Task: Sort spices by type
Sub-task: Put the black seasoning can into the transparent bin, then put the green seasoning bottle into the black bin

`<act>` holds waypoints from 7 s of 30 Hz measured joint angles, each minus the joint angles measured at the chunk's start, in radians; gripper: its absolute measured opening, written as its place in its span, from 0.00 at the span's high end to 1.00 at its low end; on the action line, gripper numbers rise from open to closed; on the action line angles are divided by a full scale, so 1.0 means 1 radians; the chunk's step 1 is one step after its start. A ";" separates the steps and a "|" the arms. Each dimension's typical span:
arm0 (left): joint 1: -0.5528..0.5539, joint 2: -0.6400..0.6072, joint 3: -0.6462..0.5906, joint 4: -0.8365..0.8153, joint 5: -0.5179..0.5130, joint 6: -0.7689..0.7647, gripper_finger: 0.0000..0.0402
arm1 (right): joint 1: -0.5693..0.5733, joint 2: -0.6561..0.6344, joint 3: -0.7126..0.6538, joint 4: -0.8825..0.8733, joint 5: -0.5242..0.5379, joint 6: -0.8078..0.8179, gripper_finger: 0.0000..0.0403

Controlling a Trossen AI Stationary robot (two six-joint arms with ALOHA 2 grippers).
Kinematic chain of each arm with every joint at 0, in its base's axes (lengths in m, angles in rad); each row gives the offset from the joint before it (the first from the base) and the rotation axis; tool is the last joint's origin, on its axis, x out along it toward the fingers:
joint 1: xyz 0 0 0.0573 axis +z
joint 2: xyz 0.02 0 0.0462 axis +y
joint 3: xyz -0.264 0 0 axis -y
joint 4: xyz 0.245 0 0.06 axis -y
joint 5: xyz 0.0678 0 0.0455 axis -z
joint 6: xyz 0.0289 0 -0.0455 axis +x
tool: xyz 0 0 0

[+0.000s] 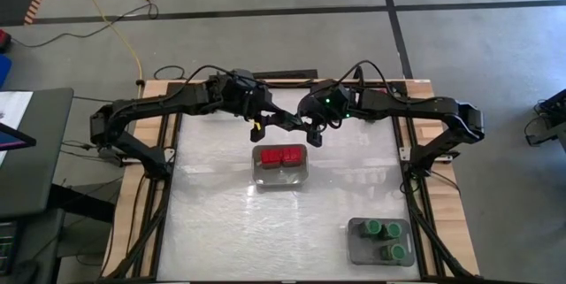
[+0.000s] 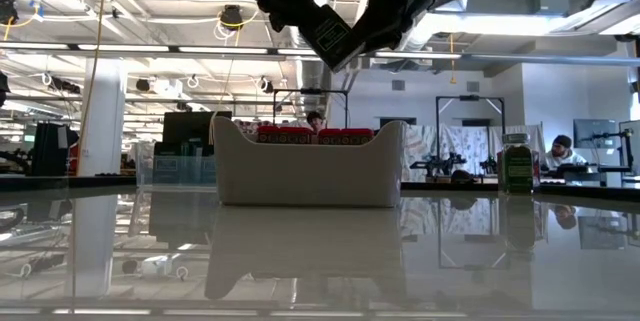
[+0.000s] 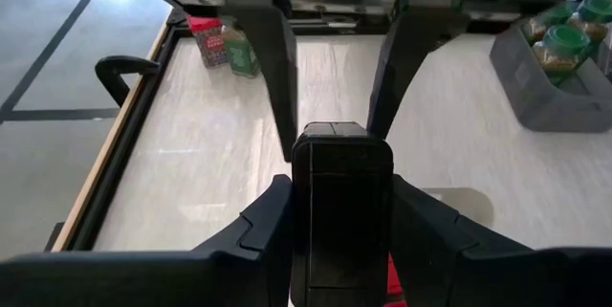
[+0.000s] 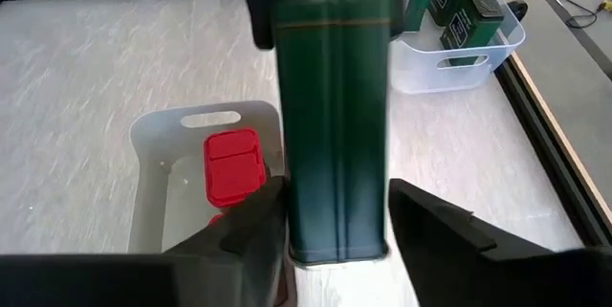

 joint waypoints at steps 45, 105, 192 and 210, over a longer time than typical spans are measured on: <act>0.602 0.022 0.000 -0.586 -0.123 0.476 0.68 | -0.142 -0.053 0.000 -0.056 0.019 0.312 0.28; 0.589 0.245 -0.051 -0.428 -0.172 0.513 0.59 | -0.146 -0.053 0.000 -0.081 0.019 0.362 0.28; 0.529 -0.305 -0.069 -0.476 -0.174 0.232 0.45 | -0.600 -0.054 -0.111 -0.769 0.333 -0.374 0.28; 0.529 -0.305 -0.069 -0.481 -0.174 0.205 0.45 | -0.665 -0.054 -0.196 -0.726 0.338 -0.406 0.29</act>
